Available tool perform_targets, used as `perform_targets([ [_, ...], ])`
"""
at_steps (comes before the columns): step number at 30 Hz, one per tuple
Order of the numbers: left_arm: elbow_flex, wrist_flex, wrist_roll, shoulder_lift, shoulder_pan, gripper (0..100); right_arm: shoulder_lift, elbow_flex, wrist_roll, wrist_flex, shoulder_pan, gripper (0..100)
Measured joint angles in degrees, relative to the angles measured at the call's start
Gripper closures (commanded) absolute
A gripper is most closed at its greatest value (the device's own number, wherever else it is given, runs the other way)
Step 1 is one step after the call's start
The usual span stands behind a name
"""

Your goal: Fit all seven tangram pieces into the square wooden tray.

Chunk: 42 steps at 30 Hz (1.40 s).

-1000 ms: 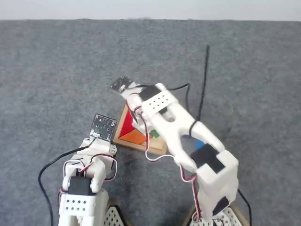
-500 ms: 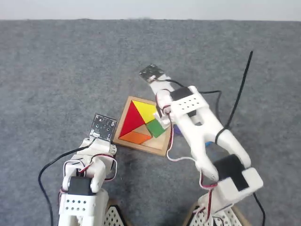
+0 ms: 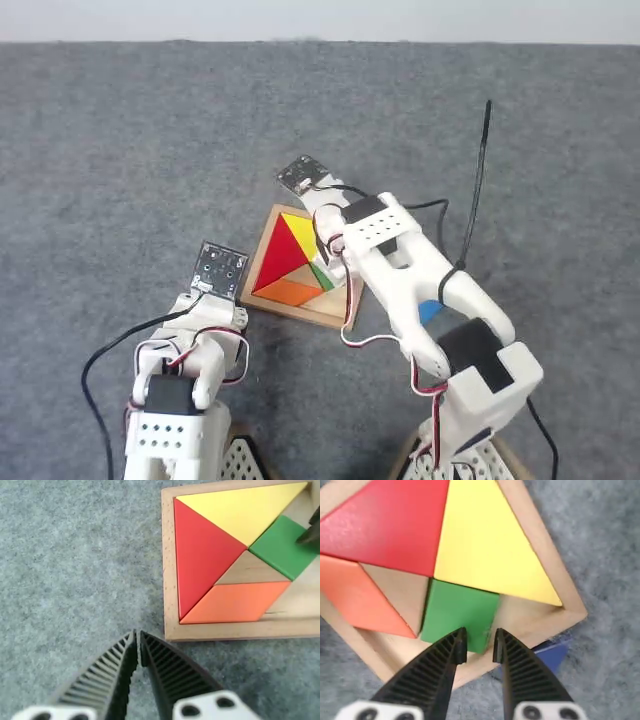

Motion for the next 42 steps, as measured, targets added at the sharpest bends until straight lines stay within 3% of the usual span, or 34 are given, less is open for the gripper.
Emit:
perform_targets([
  [6,0.0,0.0,0.0,0.0,0.0,99,-1.8,0.0,0.0,2.5,1.2,90.2],
  [11,0.0,0.0,0.0,0.0,0.0,99,-14.2,0.5,0.1,9.1,8.1,90.0],
  [16,0.0,0.0,0.0,0.0,0.0,99,-22.2,8.5,4.5,13.1,10.9,90.0],
  [23,0.0,0.0,0.0,0.0,0.0,99,-23.3,19.2,4.4,12.9,11.9,89.9],
  [31,0.0,0.0,0.0,0.0,0.0,99,-23.3,21.0,-3.6,10.4,19.8,90.2],
  [38,0.0,0.0,0.0,0.0,0.0,99,-23.3,21.0,-23.1,10.4,20.6,89.5],
  [42,0.0,0.0,0.0,0.0,0.0,99,-23.3,21.0,-27.3,10.3,20.7,76.8],
])
